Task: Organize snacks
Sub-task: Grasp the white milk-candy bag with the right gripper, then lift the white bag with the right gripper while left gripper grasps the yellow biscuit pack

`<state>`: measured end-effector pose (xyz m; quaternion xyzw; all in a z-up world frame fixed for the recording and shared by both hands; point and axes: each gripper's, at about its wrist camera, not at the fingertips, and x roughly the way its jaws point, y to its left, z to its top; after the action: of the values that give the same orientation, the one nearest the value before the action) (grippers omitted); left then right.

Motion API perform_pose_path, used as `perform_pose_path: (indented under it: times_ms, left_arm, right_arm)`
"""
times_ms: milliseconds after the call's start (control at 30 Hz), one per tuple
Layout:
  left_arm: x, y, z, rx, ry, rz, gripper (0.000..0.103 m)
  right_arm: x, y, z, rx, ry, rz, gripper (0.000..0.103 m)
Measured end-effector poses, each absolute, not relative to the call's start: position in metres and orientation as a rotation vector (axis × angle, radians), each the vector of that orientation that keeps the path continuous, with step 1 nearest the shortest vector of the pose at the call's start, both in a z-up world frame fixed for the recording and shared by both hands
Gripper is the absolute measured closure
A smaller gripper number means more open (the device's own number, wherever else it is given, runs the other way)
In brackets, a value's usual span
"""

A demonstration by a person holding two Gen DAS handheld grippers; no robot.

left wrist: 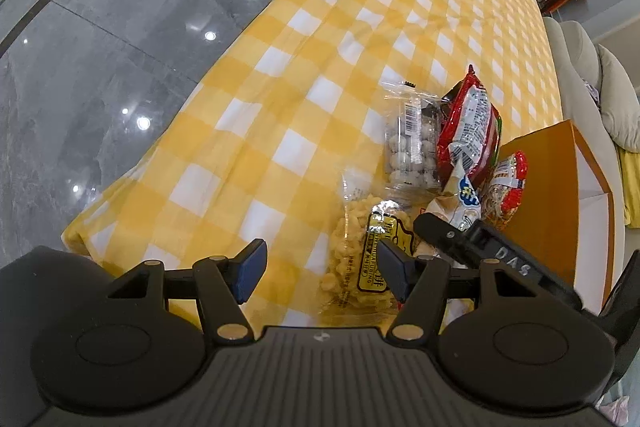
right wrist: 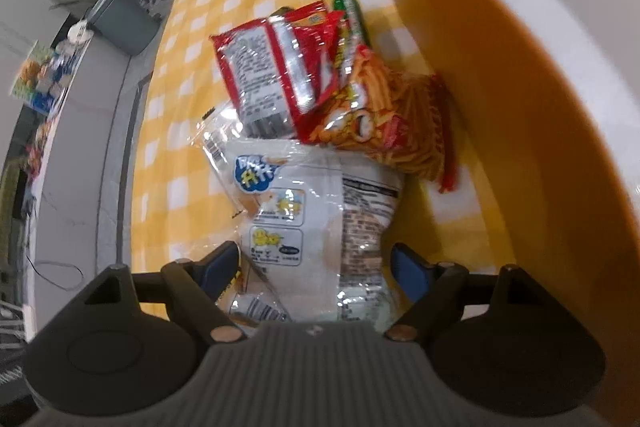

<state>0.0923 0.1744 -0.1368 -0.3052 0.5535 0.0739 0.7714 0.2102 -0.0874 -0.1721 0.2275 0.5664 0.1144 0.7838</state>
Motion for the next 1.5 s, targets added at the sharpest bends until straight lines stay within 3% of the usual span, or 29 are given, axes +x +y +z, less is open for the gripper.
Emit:
perform_pose_path:
  times_ms: [167, 367, 700, 933, 1367, 1500]
  left_arm:
    - [0.095, 0.169, -0.139, -0.634, 1.213, 0.159, 0.029]
    - [0.099, 0.16, -0.14, -0.621, 1.213, 0.128, 0.028]
    - [0.109, 0.139, -0.141, -0.689, 1.158, 0.044, 0.02]
    - [0.123, 0.115, -0.154, -0.616, 1.191, 0.138, 0.019]
    - [0.14, 0.073, -0.167, -0.365, 1.225, 0.215, 0.0]
    - [0.143, 0.06, -0.173, -0.278, 1.241, 0.211, 0.0]
  right_arm:
    - [0.203, -0.085, -0.167, 0.44, 1.171, 0.275, 0.039]
    - [0.199, -0.089, -0.146, 0.426, 1.139, 0.363, 0.043]
    - [0.189, -0.128, -0.081, 0.384, 0.976, 0.434, 0.043]
    - [0.191, -0.167, -0.056, 0.456, 0.899, 0.462, 0.043]
    - [0.197, -0.188, -0.064, 0.495, 0.898, 0.478, 0.043]
    - [0.197, -0.193, -0.066, 0.504, 0.903, 0.47, 0.043]
